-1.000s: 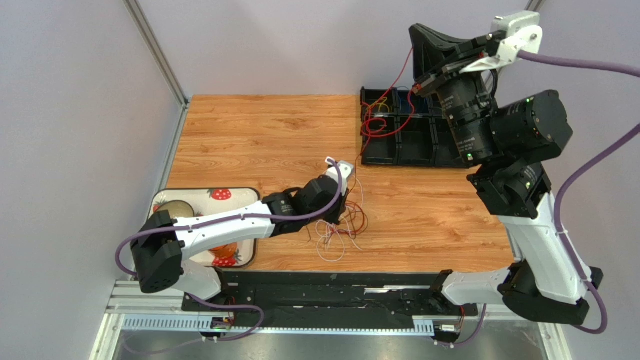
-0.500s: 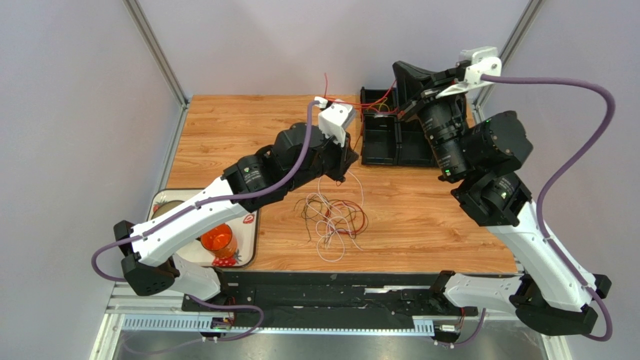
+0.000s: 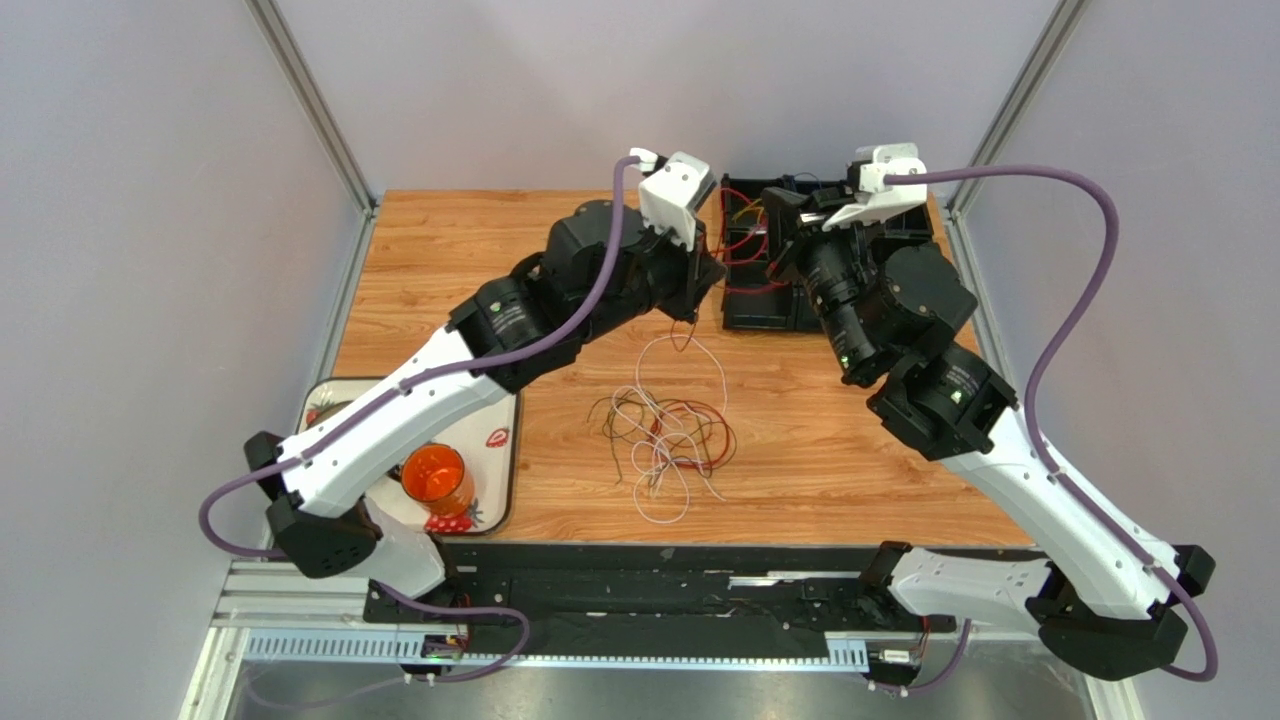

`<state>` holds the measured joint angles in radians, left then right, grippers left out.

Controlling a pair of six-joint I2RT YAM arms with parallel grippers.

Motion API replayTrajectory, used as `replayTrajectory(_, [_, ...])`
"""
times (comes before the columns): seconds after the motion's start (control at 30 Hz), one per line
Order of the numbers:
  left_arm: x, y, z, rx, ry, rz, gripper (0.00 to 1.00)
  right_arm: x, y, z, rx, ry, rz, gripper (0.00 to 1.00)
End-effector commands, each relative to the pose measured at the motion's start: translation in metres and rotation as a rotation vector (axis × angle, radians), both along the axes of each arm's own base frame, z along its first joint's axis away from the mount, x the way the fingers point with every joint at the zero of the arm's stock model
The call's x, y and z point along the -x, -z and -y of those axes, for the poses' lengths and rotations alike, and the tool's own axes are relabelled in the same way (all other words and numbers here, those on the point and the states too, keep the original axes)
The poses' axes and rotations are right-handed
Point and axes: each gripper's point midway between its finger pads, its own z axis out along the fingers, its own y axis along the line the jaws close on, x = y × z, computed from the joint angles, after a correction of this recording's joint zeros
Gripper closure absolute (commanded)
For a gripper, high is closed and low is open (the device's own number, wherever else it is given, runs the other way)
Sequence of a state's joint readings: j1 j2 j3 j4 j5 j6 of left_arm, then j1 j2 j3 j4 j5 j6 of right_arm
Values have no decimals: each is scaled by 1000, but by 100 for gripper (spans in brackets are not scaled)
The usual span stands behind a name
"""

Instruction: Untangle the cables

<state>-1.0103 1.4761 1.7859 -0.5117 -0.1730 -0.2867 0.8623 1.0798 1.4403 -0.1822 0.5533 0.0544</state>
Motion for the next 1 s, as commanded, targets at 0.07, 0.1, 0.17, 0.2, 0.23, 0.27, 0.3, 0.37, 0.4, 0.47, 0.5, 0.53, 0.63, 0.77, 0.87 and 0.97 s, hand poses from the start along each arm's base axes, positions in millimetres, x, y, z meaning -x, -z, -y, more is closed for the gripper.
replayTrajectory(0.07, [-29,8,30,21,31,-33,100,-22,20,14,-23,130,-70,100])
replayTrajectory(0.1, [-31,10,33,23,43,-43,100,-25,22,13,-25,134,-77,100])
replayTrajectory(0.17, [-44,16,42,26,47,-65,100,-35,30,15,-12,162,-95,100])
replayTrajectory(0.2, [-45,18,46,29,61,-71,100,-38,31,17,-15,172,-100,100])
replayTrajectory(0.23, [-52,19,47,33,56,-76,100,-41,34,18,-14,174,-109,100])
replayTrajectory(0.27, [-56,21,57,36,83,-86,100,-48,38,21,-10,191,-118,100])
replayTrajectory(0.3, [-59,25,61,34,93,-96,100,-53,40,22,-13,195,-125,100])
replayTrajectory(0.37, [-71,29,71,35,101,-105,100,-62,44,27,-9,204,-134,100])
replayTrajectory(0.4, [-74,31,75,33,108,-110,100,-68,48,27,-6,204,-145,100])
replayTrajectory(0.47, [-88,39,83,34,105,-119,100,-78,51,32,-15,207,-153,100])
replayTrajectory(0.5, [-93,41,84,41,102,-129,100,-84,54,32,-15,208,-162,100])
replayTrajectory(0.53, [-102,48,88,42,99,-140,100,-88,55,31,-26,193,-171,100])
replayTrajectory(0.63, [-120,59,95,66,108,-172,100,-105,62,40,-41,204,-196,100])
replayTrajectory(0.77, [-140,74,104,107,130,-194,100,-125,72,54,-39,243,-219,100])
replayTrajectory(0.87, [-157,79,113,141,124,-167,100,-139,79,60,-56,267,-241,100])
replayTrajectory(0.97, [-169,89,121,152,124,-165,100,-152,90,64,-54,285,-266,100])
